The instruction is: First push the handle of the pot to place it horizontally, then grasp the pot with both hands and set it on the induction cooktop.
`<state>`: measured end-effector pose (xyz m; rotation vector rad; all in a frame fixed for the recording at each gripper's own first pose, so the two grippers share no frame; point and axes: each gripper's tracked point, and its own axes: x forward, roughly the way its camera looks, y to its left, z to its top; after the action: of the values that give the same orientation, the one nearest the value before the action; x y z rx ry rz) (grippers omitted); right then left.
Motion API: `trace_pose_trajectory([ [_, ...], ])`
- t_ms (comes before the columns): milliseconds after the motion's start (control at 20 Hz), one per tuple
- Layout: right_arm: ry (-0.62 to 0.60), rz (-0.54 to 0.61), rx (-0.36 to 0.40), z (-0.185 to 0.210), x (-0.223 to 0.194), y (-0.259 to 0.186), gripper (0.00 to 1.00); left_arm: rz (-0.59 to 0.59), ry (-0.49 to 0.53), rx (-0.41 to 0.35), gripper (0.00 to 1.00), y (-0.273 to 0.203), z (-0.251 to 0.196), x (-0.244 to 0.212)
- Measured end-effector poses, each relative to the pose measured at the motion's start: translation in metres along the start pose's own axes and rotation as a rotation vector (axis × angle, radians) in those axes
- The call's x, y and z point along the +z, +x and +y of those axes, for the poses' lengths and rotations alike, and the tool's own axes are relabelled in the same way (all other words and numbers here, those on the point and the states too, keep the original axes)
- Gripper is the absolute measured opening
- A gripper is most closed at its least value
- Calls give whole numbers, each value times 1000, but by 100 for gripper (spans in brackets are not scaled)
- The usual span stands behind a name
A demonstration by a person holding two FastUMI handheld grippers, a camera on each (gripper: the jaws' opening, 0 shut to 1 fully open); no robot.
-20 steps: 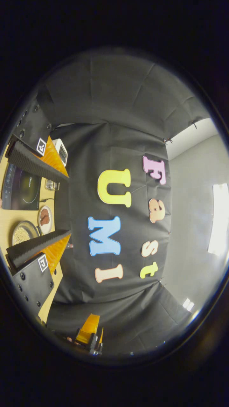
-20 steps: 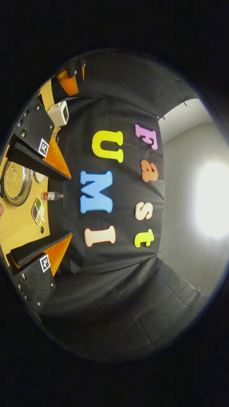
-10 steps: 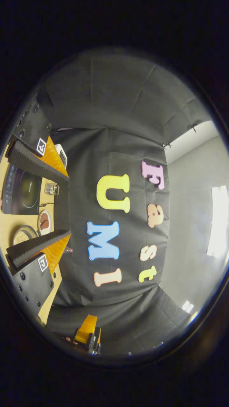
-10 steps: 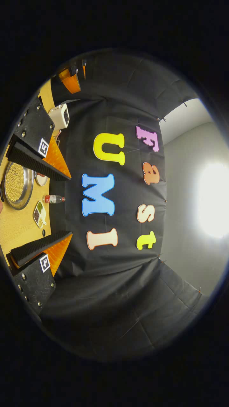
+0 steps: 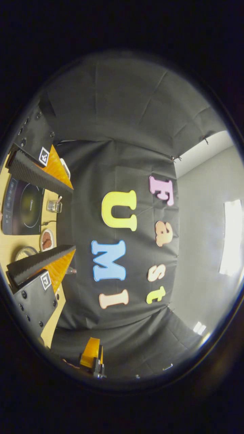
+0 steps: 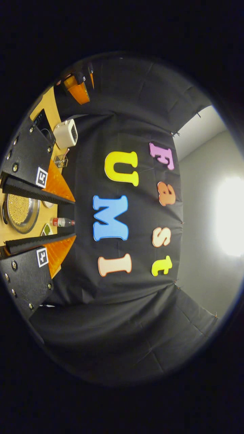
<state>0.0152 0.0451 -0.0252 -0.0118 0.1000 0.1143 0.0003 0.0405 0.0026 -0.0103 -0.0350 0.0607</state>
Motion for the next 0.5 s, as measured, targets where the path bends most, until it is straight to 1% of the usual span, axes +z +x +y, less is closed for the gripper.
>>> trace_pose_trajectory([
  [50, 13, 5, -6, 1, 5, -2, 19, -3, 0, 1, 93, 1, 4, 1],
  [100, 32, 14, 13, 10, 4, 0, 10, -5, 3, 5, 93, 1, 9, 0],
  [150, 40, 26, 34, 21, 0, 0, 11, -9, 5, 6, 93, 0, 14, 1],
  [200, 25, 31, 0, 19, -4, -7, 11, -11, 5, 6, 93, 2, 18, 1],
  [250, 35, 32, 36, 20, -1, 6, 4, -10, 8, 6, 96, 2, 23, 1],
  [350, 47, 66, 63, 42, -15, 3, 4, -6, 17, 4, 96, 5, 34, -2],
  [450, 29, 111, 96, 58, -31, 2, 4, -6, 18, -8, 96, 5, 42, -4],
  [500, 18, 139, 117, 67, -41, 1, 4, -14, 18, -17, 98, 4, 46, -3],
])
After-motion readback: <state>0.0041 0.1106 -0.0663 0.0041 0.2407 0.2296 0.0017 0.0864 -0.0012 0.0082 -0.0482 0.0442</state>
